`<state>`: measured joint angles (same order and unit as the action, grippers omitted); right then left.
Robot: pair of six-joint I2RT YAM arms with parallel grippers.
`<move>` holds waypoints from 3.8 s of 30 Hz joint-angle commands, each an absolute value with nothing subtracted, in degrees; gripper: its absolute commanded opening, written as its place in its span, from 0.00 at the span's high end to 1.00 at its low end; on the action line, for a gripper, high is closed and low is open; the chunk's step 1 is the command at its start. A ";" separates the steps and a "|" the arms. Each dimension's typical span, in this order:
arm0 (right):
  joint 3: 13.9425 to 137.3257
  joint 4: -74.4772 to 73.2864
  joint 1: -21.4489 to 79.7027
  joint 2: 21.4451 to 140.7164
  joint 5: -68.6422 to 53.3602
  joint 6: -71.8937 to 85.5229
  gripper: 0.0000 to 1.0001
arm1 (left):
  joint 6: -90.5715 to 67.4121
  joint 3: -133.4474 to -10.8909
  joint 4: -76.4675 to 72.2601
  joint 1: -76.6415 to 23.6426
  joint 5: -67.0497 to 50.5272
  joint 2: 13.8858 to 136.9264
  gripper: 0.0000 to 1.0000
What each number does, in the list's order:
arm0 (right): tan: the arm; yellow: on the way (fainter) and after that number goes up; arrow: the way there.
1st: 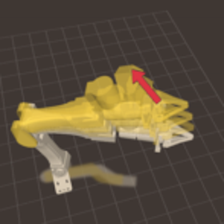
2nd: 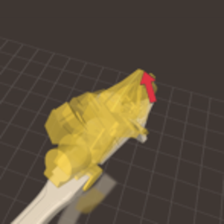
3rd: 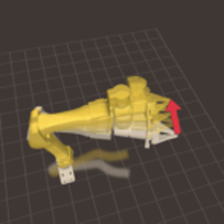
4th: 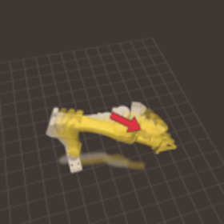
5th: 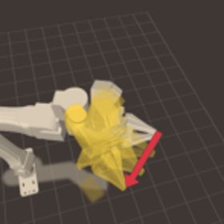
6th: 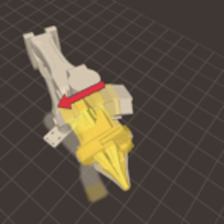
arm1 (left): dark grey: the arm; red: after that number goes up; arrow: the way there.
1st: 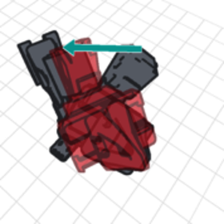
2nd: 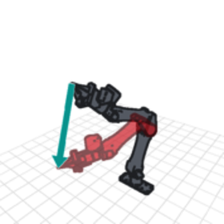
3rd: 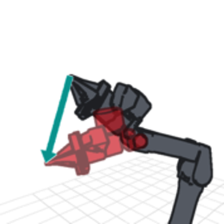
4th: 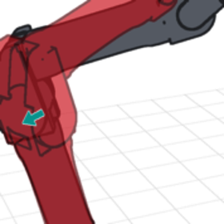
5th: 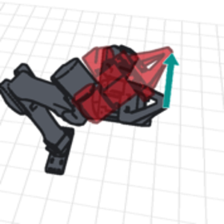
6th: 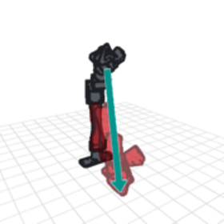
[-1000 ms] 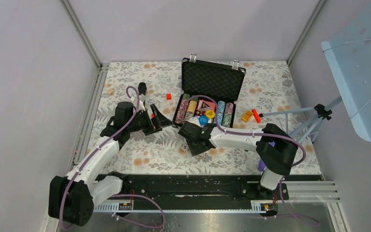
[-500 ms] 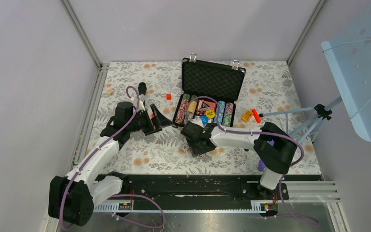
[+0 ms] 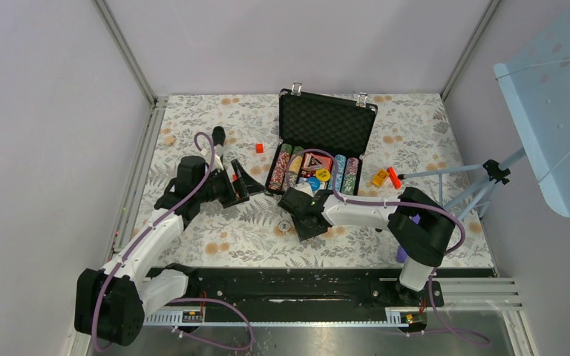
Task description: Pack up texas hold em set
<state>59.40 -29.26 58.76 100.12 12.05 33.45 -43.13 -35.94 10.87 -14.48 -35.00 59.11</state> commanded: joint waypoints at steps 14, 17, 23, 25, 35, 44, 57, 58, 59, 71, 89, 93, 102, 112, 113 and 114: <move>58.01 -29.82 58.54 100.38 11.48 32.64 1.00 | -43.15 -35.99 9.14 -14.15 -36.39 58.94 0.05; 57.70 -29.70 58.54 100.80 11.17 32.72 1.00 | -43.15 -35.91 9.10 -14.11 -36.31 58.89 0.05; 56.94 -29.14 58.54 99.36 11.88 32.78 1.00 | -43.07 -35.79 9.04 -14.13 -36.30 59.06 0.05; 57.09 -29.12 58.54 98.92 12.02 32.71 1.00 | -43.07 -35.90 9.05 -14.07 -36.34 59.06 0.05; 57.22 -29.11 58.54 98.60 12.17 32.20 1.00 | -42.99 -35.80 9.14 -14.09 -36.37 58.93 0.05; 58.28 -29.92 58.54 96.49 11.96 31.78 1.00 | -42.81 -35.97 9.39 -14.15 -36.15 58.72 0.05; 58.91 -30.85 58.54 96.47 12.43 31.70 1.00 | -42.80 -35.87 9.42 -14.14 -36.15 58.78 0.05; 58.89 -30.78 58.54 96.38 12.57 31.80 1.00 | -42.75 -35.95 9.47 -14.15 -36.13 58.81 0.05; 58.84 -30.74 58.55 96.07 12.77 31.85 0.99 | -42.75 -35.96 9.41 -14.11 -36.12 58.78 0.05; 60.46 -30.34 58.54 97.48 12.39 31.56 0.41 | -42.80 -36.03 9.53 -14.15 -36.24 58.66 0.05; 60.56 -29.76 58.62 104.09 10.80 31.54 0.41 | -42.36 -36.39 9.84 -14.11 -36.18 59.16 0.05; 59.52 -30.16 58.70 104.86 11.12 31.64 0.45 | -42.36 -36.18 9.56 -14.15 -36.07 59.48 0.05; 60.56 -30.46 59.19 107.72 11.52 31.55 0.95 | -42.89 -36.00 8.96 -14.13 -36.46 59.57 0.05; 60.21 -29.96 59.16 106.72 12.04 31.64 1.00 | -42.87 -35.73 8.96 -14.13 -36.37 59.29 0.05; 60.16 -29.87 59.17 106.59 12.04 31.64 1.00 | -42.81 -35.71 8.96 -14.14 -36.31 59.25 0.05; 60.04 -29.34 59.15 106.24 11.85 31.56 1.00 | -42.80 -35.69 8.95 -14.13 -36.30 59.24 0.06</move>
<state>63.16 -30.26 59.11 103.22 11.60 31.09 -42.98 -35.94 10.85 -14.48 -35.00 59.51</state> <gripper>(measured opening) 0.017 0.948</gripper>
